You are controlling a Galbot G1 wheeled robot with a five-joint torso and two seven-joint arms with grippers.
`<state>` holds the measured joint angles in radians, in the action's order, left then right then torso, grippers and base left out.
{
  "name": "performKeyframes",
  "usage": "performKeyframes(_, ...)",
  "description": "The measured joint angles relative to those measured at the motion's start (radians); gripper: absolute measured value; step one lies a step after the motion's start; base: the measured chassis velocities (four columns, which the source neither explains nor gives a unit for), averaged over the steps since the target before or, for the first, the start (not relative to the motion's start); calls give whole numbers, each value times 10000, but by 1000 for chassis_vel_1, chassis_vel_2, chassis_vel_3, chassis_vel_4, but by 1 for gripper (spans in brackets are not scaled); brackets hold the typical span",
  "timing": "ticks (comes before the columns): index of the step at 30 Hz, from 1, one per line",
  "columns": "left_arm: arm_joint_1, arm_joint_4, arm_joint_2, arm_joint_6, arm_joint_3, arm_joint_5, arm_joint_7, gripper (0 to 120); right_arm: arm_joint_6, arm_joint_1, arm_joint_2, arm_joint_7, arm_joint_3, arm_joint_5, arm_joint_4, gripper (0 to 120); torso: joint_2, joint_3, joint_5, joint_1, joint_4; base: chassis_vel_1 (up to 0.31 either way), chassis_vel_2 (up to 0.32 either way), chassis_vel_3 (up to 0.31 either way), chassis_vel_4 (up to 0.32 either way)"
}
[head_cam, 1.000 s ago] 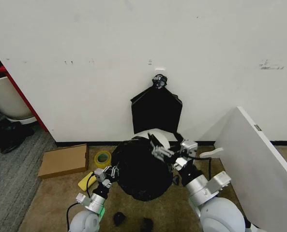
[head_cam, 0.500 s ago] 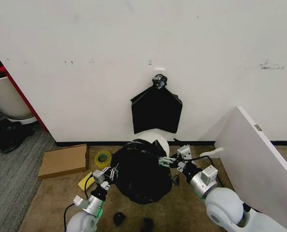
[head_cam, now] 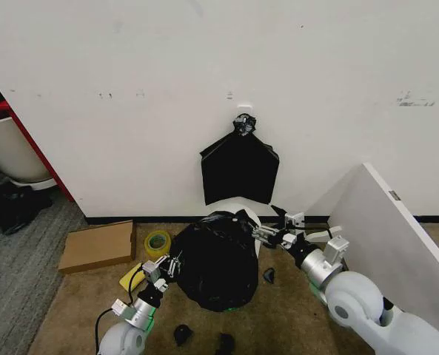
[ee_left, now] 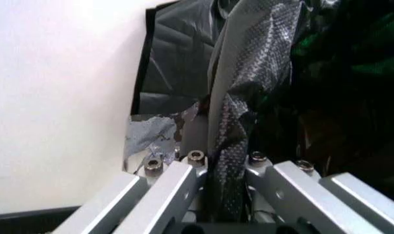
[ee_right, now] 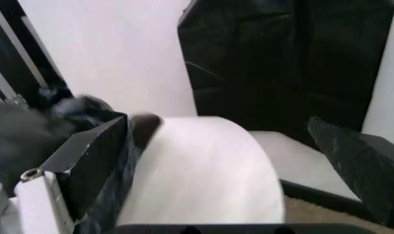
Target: Place the garbage bag over the trash bin.
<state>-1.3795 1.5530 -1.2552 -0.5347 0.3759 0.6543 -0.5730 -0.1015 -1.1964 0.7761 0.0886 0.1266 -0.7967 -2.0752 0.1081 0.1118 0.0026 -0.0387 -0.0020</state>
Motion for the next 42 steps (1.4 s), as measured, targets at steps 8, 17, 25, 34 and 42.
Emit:
performKeyframes(8,-116,146,146,-35,181,218,-183,1,989,10,-127,-1481,179,1026,561,100,0,0,0,1,1,0,0,0,0)
performKeyframes(17,-153,157,170,-136,276,224,-187,1,1932,28,-162,-3106,497,453,764,100,0,0,0,2,1,0,0,0,0)
performKeyframes(25,-151,245,111,-131,240,222,-205,1,1751,73,-327,-3683,487,1005,1030,100,0,-1,0,2,0,0,0,0,0)
performKeyframes(34,-188,231,9,-119,175,-40,-417,1,1233,810,47,-2092,-24,935,1363,100,0,-1,0,1,1,0,0,0,0)
performKeyframes(42,-86,117,0,-126,204,-15,-589,1,858,1160,100,-2052,-67,10,2000,100,0,0,0,0,0,0,0,0,0)
